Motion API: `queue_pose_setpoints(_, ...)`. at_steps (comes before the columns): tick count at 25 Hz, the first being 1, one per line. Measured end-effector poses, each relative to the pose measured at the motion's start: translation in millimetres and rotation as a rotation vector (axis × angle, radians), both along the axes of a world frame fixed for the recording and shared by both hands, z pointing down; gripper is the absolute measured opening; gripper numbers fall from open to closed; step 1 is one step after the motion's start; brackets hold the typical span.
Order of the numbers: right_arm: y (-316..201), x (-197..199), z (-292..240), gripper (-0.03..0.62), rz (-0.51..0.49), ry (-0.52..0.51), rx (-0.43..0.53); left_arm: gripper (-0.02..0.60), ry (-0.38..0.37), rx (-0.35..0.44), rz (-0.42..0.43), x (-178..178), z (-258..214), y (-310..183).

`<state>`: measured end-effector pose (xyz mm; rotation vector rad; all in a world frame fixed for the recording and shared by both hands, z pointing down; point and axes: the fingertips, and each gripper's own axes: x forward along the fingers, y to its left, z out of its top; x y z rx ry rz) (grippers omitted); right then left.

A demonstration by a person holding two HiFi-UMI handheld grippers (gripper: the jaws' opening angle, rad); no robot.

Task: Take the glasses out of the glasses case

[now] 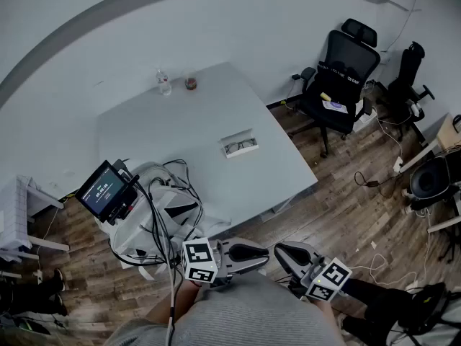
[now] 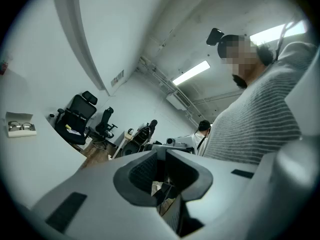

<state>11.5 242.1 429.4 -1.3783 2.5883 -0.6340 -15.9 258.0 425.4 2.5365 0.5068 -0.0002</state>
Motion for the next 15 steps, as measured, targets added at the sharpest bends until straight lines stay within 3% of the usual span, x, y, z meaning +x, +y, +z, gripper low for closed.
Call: queue_pose_setpoints(15,-2.8,-0.8,-4.5,0.018,0.003,0.007,0.030,0.058,0.002,-0.009,0.003,-0.3,-1.1,-1.0)
